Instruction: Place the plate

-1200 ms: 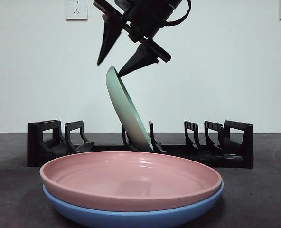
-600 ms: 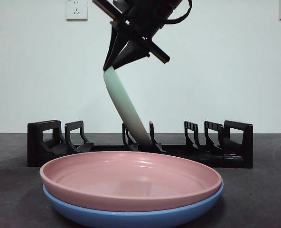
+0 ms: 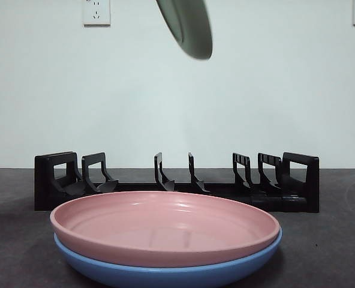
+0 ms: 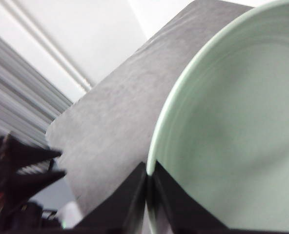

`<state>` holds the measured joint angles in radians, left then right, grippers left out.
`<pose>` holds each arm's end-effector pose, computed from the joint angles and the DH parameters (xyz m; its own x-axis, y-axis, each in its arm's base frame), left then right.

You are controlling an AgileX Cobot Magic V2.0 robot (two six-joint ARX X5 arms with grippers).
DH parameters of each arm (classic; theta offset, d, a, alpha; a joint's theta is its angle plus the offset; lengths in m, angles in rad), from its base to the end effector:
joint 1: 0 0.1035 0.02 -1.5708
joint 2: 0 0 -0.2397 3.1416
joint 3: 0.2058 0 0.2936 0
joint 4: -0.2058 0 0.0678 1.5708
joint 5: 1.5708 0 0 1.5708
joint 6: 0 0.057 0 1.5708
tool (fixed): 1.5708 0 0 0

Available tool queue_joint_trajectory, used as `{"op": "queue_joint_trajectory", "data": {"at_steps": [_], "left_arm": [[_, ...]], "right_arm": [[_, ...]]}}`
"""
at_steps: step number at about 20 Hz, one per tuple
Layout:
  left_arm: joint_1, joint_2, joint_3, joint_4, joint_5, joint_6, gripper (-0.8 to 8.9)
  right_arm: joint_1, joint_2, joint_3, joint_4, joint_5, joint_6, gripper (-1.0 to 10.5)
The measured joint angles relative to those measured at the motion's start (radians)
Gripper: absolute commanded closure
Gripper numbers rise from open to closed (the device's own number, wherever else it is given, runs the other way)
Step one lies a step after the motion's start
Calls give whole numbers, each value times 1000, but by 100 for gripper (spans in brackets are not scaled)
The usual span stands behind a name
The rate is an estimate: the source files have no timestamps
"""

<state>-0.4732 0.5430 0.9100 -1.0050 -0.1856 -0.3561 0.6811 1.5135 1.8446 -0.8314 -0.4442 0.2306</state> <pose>0.1481 -0.0640 0.3127 0.7868 -0.1955 -0.5854 0.1113 0.9779 -0.1770 0.2668 0.2477 0.4358 0.3449 0.8327 -0.4331 -0.7535 0.5208 0.4012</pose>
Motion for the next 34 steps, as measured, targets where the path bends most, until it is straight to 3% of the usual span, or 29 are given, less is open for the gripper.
{"op": "queue_joint_trajectory", "data": {"at_steps": [6,10,14,21,27,34], "left_arm": [[0,0,0,0,0,0,536],[0,0,0,0,0,0,536],[0,0,0,0,-1,0,536],[0,0,0,0,-1,0,536],[0,0,0,0,-1,0,536],[0,0,0,0,-1,0,536]], "right_arm": [[111,-365,-378,230,86,-33,936],[212,-560,-642,339,226,-32,936],[357,-628,-794,341,381,-40,937],[619,-470,-857,199,582,-62,937],[639,-237,-857,199,608,-180,936],[639,-100,-857,199,655,-296,936]]}}
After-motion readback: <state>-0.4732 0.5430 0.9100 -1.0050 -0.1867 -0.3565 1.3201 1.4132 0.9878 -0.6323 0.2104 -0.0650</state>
